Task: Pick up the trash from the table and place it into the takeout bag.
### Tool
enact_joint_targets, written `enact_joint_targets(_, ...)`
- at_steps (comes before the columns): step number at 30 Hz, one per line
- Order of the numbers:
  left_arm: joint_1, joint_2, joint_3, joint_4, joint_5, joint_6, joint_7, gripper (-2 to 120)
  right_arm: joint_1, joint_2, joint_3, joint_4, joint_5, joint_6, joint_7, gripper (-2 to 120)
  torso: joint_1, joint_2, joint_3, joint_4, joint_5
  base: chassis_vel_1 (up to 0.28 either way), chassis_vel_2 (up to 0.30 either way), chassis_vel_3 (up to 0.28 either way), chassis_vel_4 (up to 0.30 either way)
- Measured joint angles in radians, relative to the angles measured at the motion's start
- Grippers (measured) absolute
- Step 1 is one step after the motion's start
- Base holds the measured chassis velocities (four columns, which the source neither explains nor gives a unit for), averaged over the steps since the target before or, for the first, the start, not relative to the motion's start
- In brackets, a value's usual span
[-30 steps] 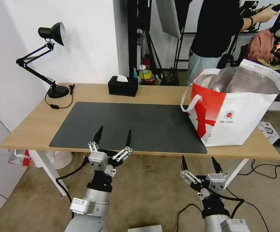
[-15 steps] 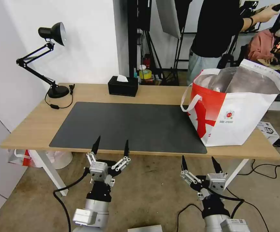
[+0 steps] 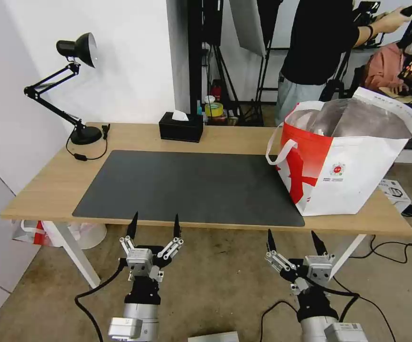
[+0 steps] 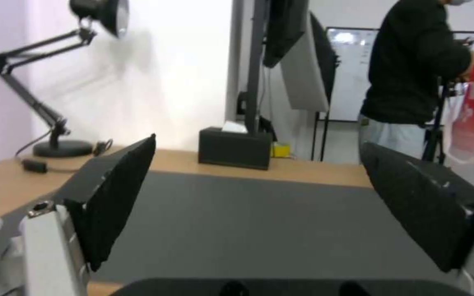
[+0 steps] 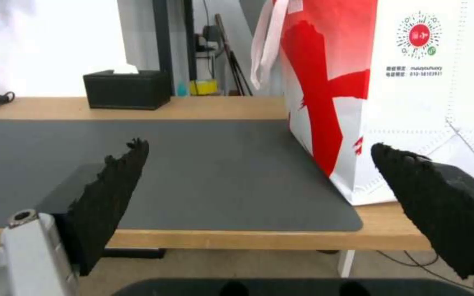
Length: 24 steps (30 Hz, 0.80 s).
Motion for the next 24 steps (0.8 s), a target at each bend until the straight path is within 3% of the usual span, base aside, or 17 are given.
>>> enact_joint_targets(12, 0.011, -0.052, 0.013, 0.049, 0.037, -0.024, -0.027, 100, 0.000, 0.000, 0.000, 0.000, 0.000, 0.000, 0.000, 100, 0.000, 0.000, 0.000, 0.0000, 0.0000, 0.000, 0.000, 0.000, 0.000)
enact_joint_targets(24, 0.012, -0.027, 0.007, 0.066, 0.044, -0.021, -0.029, 100, 0.000, 0.000, 0.000, 0.000, 0.000, 0.000, 0.000, 100, 0.000, 0.000, 0.000, 0.0000, 0.0000, 0.000, 0.000, 0.000, 0.000)
